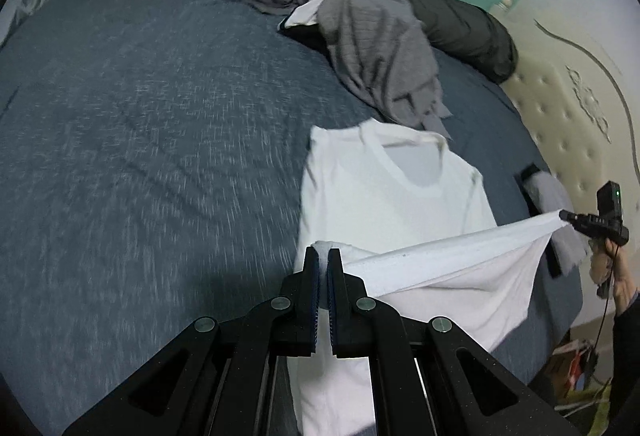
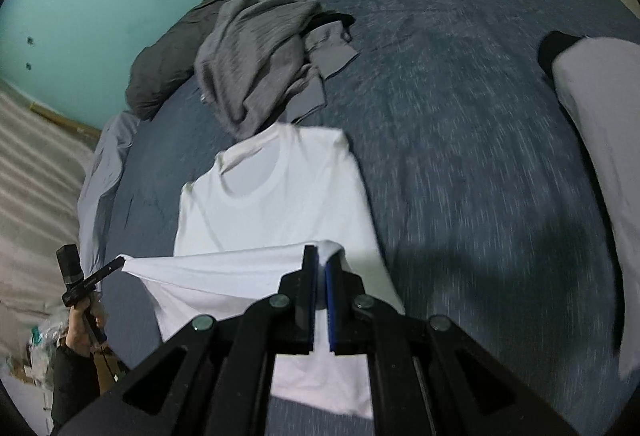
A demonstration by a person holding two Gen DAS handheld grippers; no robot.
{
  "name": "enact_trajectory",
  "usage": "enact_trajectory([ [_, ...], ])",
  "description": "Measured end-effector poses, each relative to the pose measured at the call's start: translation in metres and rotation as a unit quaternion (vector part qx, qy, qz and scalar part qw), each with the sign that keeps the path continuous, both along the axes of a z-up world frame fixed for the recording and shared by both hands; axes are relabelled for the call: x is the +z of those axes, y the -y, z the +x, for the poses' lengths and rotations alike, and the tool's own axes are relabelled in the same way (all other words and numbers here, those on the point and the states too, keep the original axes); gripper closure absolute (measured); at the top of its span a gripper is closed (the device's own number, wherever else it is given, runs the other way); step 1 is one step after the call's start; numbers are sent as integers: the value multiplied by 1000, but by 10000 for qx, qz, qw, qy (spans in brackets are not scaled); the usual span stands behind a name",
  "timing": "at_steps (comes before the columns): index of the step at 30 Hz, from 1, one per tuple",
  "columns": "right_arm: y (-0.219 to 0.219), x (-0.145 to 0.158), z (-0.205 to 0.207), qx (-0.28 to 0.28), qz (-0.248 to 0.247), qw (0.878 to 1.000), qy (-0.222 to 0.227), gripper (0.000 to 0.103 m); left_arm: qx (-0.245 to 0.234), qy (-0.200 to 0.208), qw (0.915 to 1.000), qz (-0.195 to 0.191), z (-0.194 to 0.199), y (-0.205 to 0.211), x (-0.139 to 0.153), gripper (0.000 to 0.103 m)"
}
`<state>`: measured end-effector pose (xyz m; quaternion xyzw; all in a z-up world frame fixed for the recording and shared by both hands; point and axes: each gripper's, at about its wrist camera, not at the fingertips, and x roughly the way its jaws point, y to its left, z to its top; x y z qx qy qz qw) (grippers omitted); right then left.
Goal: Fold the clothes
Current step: 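Lift the hem with both tools and fold it toward the collar, then lower the folded hem onto the shirt and open both tools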
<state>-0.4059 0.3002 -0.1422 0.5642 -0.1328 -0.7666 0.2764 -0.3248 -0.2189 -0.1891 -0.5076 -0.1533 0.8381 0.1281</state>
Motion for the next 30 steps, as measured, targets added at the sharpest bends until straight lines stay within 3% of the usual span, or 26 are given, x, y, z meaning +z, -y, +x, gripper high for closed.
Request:
enact_trajectory([
  [9,34,-37,-82,-220,291,9993,41,100,185,132,9997,65,-82,9,-41,99],
  [18,58,-77,-131,-525,474,9975,-33,99,409,258,9988,88,-142,10,-73,99],
  [23,54,-94,-143,-1011,258,9945,-44,97,918,275,9953,96,-151,23,-83,93],
  [24,53,-93,-142,-1079,263,9937,-144,91,994,243,9947,112,-150,25,-83,91],
  [27,50,-79,-133,-1108,241,9915,-635,81,893,-124,9959,-69,-135,24,-69,87],
  [30,47,-64,-118,-1021,289,9887,-1062,77,607,-320,9972,-301,-116,12,-62,86],
])
